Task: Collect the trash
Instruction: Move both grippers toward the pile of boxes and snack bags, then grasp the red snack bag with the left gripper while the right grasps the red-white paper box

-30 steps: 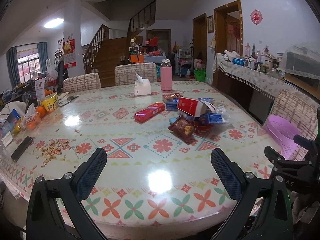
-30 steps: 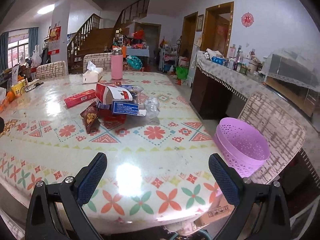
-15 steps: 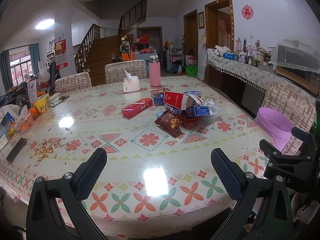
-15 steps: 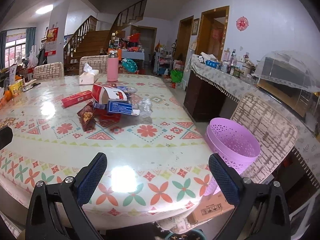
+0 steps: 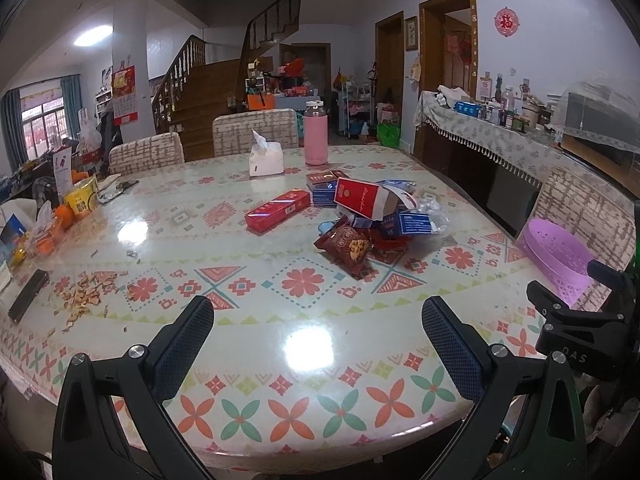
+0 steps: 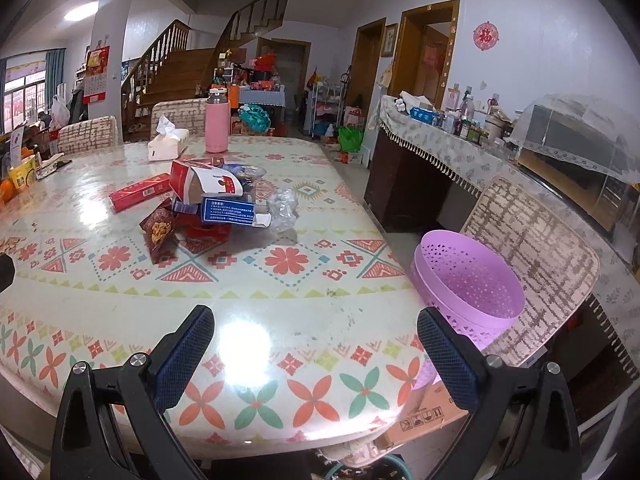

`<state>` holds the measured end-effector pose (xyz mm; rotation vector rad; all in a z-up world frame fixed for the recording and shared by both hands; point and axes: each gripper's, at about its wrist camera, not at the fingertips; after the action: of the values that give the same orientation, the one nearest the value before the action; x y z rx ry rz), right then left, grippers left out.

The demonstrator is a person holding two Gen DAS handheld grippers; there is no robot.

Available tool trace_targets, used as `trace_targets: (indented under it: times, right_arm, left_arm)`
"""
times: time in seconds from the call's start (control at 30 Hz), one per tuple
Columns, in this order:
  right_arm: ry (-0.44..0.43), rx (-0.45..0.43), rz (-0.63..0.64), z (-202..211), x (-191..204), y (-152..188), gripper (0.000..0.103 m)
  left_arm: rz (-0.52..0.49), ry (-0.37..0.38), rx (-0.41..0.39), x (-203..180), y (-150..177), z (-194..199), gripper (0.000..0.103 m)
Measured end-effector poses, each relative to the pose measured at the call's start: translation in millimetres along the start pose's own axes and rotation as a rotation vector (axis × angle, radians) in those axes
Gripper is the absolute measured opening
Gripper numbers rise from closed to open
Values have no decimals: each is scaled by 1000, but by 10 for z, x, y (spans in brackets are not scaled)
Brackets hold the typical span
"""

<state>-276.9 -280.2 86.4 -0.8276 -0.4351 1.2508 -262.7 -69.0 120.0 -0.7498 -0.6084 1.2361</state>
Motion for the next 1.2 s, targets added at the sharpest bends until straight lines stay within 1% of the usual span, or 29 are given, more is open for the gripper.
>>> trace_targets:
  times: [0.23,0.37,0.53,0.7,0.87,1.0,1.07,1.2]
  right_arm:
    - [-5,29,22,-178,24,-99,103]
    - [-31,39,8,-306,-14,-150,103]
    - [-106,69,-17,-522,-79,-215,103]
    - [-178,116,-32,-793,-72,-338,103]
    - [-243,148,-52,-1029,-32,-447,103]
    - [-313,174,-69,-1197,14,-508,103]
    - [-336,185,-71,-1266,38,-529,103]
    - [-383,204,-78,-1422,98,-593,103]
  left_arm:
    - [17,-12,41,60,-40,-211,103]
    - [17,-24,66,100,-84,-381,103]
    - [23,-43,119,198,-177,-699,103]
    - [20,-63,145,315,-330,-993,103]
    - [15,-60,172,437,-478,-1267,103]
    - [7,-54,200,558,-599,-1501,103]
    - [9,-25,209,575,-654,-1581,103]
    - [10,96,241,487,-730,-1777,103]
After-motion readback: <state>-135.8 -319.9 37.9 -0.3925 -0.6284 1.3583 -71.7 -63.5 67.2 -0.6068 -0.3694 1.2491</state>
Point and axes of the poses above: each gripper's, at about its wrist camera, not at the fingertips, and z roughly against the way its jaws point, x to its left, y to its underside, and after that the axes turned 5 degrees about x, right-handed
